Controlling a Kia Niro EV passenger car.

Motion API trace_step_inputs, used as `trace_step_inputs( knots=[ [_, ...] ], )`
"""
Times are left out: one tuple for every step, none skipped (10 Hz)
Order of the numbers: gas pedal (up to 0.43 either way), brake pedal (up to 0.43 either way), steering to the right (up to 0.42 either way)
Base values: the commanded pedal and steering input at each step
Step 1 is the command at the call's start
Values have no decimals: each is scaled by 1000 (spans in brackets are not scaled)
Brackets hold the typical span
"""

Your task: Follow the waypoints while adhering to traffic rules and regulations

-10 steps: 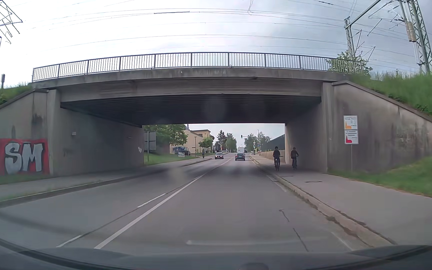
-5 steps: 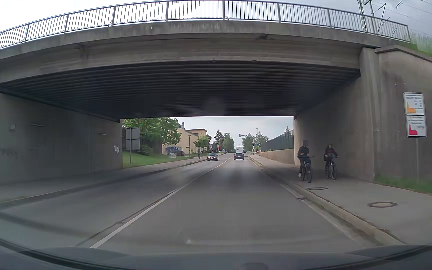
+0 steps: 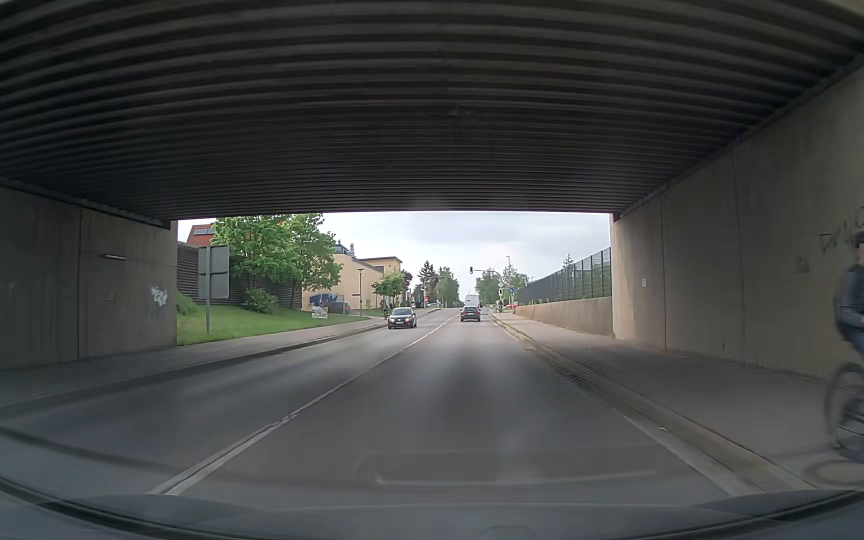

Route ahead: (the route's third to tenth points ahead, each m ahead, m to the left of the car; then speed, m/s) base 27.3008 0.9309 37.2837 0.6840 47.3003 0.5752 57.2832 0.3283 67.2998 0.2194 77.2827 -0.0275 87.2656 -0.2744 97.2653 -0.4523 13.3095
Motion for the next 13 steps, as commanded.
trace_step_inputs(
  knots=[
    [130,0,6],
    [130,0,5],
    [130,0,5],
    [130,0,4],
    [130,0,0],
    [118,0,-3],
    [118,0,-3],
    [118,0,-3],
    [118,0,-3],
    [118,0,-3],
    [130,0,-3],
    [130,0,-2],
    [130,0,-2]
  ],
)
